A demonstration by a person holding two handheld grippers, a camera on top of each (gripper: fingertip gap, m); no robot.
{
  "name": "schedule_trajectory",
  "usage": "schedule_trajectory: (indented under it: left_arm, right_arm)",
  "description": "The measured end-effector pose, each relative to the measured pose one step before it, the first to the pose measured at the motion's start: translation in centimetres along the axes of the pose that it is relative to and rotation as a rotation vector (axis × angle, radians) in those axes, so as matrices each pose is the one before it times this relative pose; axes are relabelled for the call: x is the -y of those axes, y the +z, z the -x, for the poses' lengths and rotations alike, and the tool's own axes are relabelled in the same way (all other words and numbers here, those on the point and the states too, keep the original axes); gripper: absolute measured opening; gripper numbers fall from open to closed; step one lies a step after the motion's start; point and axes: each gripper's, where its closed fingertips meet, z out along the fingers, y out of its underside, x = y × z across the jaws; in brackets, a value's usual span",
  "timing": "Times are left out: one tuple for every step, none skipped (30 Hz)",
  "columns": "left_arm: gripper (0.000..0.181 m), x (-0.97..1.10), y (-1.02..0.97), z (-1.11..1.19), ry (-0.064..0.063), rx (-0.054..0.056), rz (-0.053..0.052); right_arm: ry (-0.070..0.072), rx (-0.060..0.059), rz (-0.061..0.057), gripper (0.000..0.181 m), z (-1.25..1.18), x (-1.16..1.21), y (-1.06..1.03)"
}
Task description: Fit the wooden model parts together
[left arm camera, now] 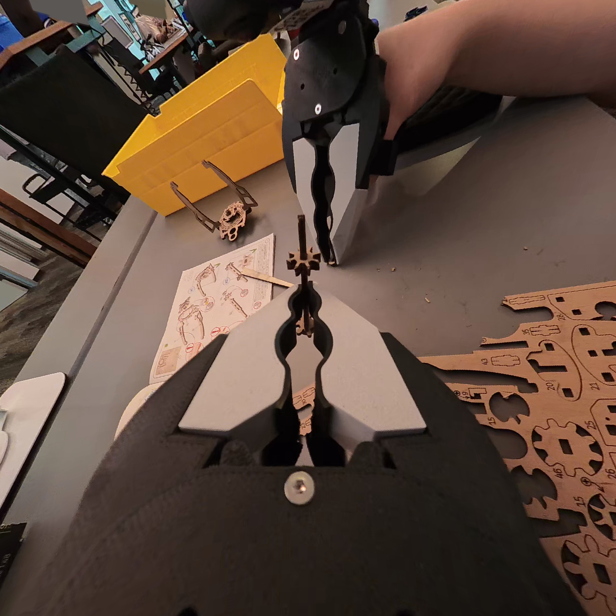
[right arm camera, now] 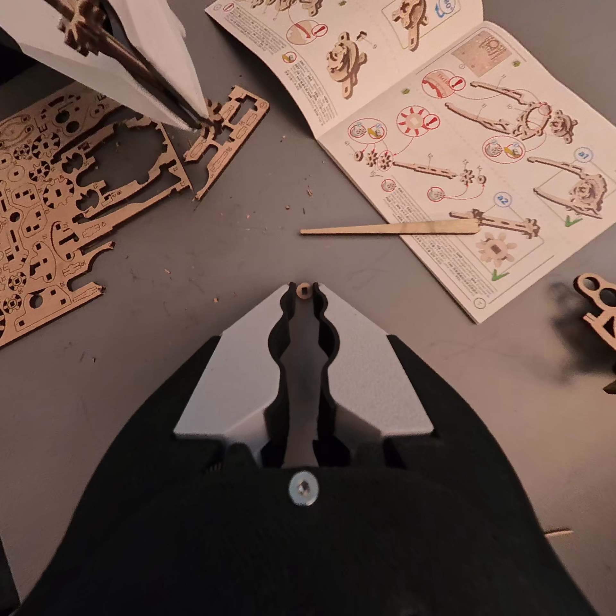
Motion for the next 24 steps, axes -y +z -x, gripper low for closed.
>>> schedule_trajectory:
  left_arm:
    - [0.0, 0.022, -0.009, -0.008, 0.0024, 0.0009, -0.0006]
    - [0.0, 0.009, -0.009, 0.002, 0.0024, 0.001, 0.0002]
    - [0.0, 0.02, -0.016, 0.001, 0.0017, 0.0007, -0.0004]
    - [0.0, 0.021, -0.015, -0.001, 0.0012, 0.0, -0.001]
    - [0.0, 0.018, -0.029, 0.014, 0.001, 0.0006, -0.0006]
    - [0.0, 0.02, -0.026, 0.009, 0.0015, 0.0008, -0.0012]
    - [0.0, 0.036, -0.033, 0.025, 0.0009, 0.0008, -0.0016]
    - [0.0, 0.015, -0.036, 0.025, 0.0006, 0.0013, -0.0007]
    - [0.0, -0.007, -0.047, 0.032, 0.0016, 0.0013, 0.0008]
    - [0.0, -0.013, -0.049, 0.061, 0.0014, 0.0027, 0.0007]
    - [0.0, -0.003, -0.055, 0.075, 0.0003, 0.0028, -0.0003]
    - [0.0, 0.009, -0.055, 0.053, 0.0002, 0.0019, -0.001]
    - [0.0, 0.01, -0.06, 0.065, 0.0007, 0.0022, -0.0015]
    - [0.0, 0.04, -0.083, 0.058, 0.0013, 0.0014, -0.0029]
    - [0.0, 0.08, -0.1, 0.049, 0.0003, 0.0004, -0.0055]
    - [0.0, 0.095, -0.097, 0.081, -0.0022, 0.0011, -0.0076]
    - [0.0, 0.061, -0.089, 0.095, -0.0037, 0.0022, -0.0056]
    - [0.0, 0.031, -0.076, 0.097, -0.0029, 0.0016, -0.0026]
    - [0.0, 0.047, -0.091, 0.066, -0.0024, -0.0003, -0.0041]
    - [0.0, 0.143, -0.137, 0.095, -0.0073, 0.0, -0.0106]
    - [0.0, 0.315, -0.208, 0.164, -0.0193, -0.0004, -0.0211]
    - [0.0, 0.414, -0.277, 0.199, -0.0325, -0.0058, -0.0276]
    - [0.0, 0.431, -0.318, 0.145, -0.0422, -0.0145, -0.0284]
    - [0.0, 0.353, -0.347, 0.143, -0.0434, -0.0171, -0.0244]
  right_arm:
    - [-0.0002, -0.0015, -0.0016, 0.009, -0.003, 0.012, 0.017]
    - [0.0002, -0.0018, -0.0015, 0.009, -0.004, 0.017, 0.009]
    - [0.0016, -0.0037, -0.0009, 0.009, -0.051, 0.014, 0.007]
    - [0.0013, -0.0007, -0.0016, 0.011, -0.012, 0.017, 0.005]
    - [-0.001, 0.0043, -0.0009, 0.012, 0.072, 0.009, 0.005]
    - [-0.0013, 0.0034, -0.0002, 0.014, 0.057, -0.001, -0.014]
    - [-0.0004, 0.0004, 0.0002, 0.018, 0.02, -0.007, -0.031]
    - [-0.0025, 0.0045, -0.0008, 0.021, 0.069, 0.012, -0.102]
    - [-0.0059, 0.0071, -0.0035, 0.022, 0.079, 0.014, -0.203]
    - [-0.0117, 0.0039, -0.0051, 0.024, 0.023, 0.002, -0.321]
    - [-0.0189, 0.001, -0.005, 0.024, -0.011, -0.07, -0.389]
    - [-0.0152, 0.0003, -0.0074, 0.024, -0.027, -0.077, -0.35]
    - [-0.0085, 0.006, -0.004, 0.024, 0.056, -0.06, -0.245]
    - [-0.0018, 0.001, -0.0003, 0.024, 0.012, -0.024, -0.127]
    - [0.0007, -0.0012, -0.0033, 0.024, -0.02, 0.076, -0.019]
    - [0.0006, 0.003, -0.0029, 0.024, 0.042, 0.075, 0.071]
    - [-0.0016, 0.0045, 0.0006, 0.024, 0.079, 0.006, 0.129]
    - [-0.0041, 0.0004, 0.0044, 0.024, 0.026, -0.058, 0.18]
    - [-0.0049, -0.006, 0.0058, 0.025, -0.078, -0.061, 0.184]
    - [-0.0055, -0.0044, 0.0031, 0.026, -0.017, -0.012, 0.188]
    - [-0.0045, 0.0039, 0.0032, 0.026, 0.124, -0.014, 0.143]
    - [-0.0003, 0.0038, 0.004, 0.026, 0.099, -0.048, 0.125]
    - [0.0015, 0.0002, 0.0046, 0.026, 0.018, -0.064, 0.081]
    - [0.0007, -0.0005, 0.0044, 0.026, -0.009, -0.061, 0.054]
